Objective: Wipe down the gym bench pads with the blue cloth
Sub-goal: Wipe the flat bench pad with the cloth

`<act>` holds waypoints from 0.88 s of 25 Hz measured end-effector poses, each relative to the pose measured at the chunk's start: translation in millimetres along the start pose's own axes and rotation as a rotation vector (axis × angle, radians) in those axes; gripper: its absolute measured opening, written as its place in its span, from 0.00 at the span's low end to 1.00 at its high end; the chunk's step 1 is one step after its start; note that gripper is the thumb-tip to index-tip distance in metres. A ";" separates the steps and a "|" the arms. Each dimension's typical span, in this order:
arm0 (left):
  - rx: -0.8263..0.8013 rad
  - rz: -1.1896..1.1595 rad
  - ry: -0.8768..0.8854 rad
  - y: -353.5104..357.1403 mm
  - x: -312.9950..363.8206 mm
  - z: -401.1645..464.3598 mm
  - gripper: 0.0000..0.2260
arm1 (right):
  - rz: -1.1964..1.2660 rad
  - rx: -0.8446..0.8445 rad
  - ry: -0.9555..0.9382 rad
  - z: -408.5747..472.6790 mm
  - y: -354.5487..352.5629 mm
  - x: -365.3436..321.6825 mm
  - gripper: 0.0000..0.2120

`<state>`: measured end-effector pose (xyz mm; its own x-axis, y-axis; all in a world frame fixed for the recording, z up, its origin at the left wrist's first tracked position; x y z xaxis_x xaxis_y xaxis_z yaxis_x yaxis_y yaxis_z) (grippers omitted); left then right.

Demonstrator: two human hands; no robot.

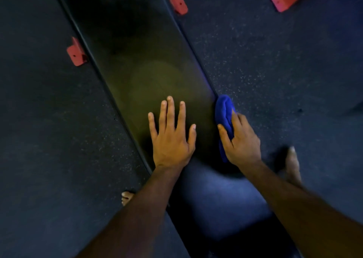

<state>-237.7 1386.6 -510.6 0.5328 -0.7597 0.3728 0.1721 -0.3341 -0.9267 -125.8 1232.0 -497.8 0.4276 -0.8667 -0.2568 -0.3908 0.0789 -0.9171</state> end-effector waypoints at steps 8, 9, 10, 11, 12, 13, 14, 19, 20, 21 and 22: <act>0.071 0.018 -0.009 3.2 -1.3 -0.9 0.29 | 0.075 0.020 -0.056 2.2 3.0 8.3 0.30; 0.080 0.012 -0.006 3.5 0.2 -0.6 0.29 | 0.095 0.008 -0.069 2.6 0.6 10.0 0.30; 0.097 0.009 0.002 4.4 1.9 0.2 0.28 | 0.111 -0.016 -0.071 3.0 -1.1 13.0 0.31; 0.116 0.017 0.009 5.1 3.2 0.1 0.28 | 0.134 -0.044 -0.073 -0.2 -0.8 20.4 0.32; 0.124 0.016 0.019 6.7 4.3 -1.2 0.27 | 0.154 -0.082 -0.072 -10.6 -2.3 30.5 0.32; 0.134 0.010 0.028 8.1 3.7 -2.1 0.27 | 0.194 -0.118 -0.074 -25.9 -1.6 43.2 0.33; 0.144 0.009 0.030 9.2 2.4 -3.7 0.27 | 0.244 -0.143 -0.092 -45.4 1.3 59.5 0.33; 0.155 0.028 0.027 9.0 6.1 -4.5 0.26 | 0.237 -0.268 -0.147 -126.7 2.5 114.7 0.37; 0.156 0.033 0.021 8.9 4.9 -4.4 0.26 | 0.227 -0.266 -0.169 -114.1 1.6 108.3 0.33; 0.149 0.037 0.019 8.5 3.6 -3.3 0.26 | 0.204 -0.233 -0.209 -93.3 2.8 95.1 0.31; 0.141 0.033 0.019 8.2 2.3 -2.2 0.27 | 0.179 -0.179 -0.259 -66.0 3.0 76.2 0.31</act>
<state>-236.9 1380.9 -517.2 0.5244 -0.7800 0.3414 0.2703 -0.2276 -0.9355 -148.2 1133.7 -500.0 0.5232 -0.6916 -0.4979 -0.6045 0.1107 -0.7889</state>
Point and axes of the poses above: each hand's wrist, its own z-axis towards the middle knuckle, its own y-axis out of the palm, x = y × z, the point moved 1 cm from there along z, towards the middle knuckle, and after that the axes turned 10 degrees about -z, right-handed, at the moved point
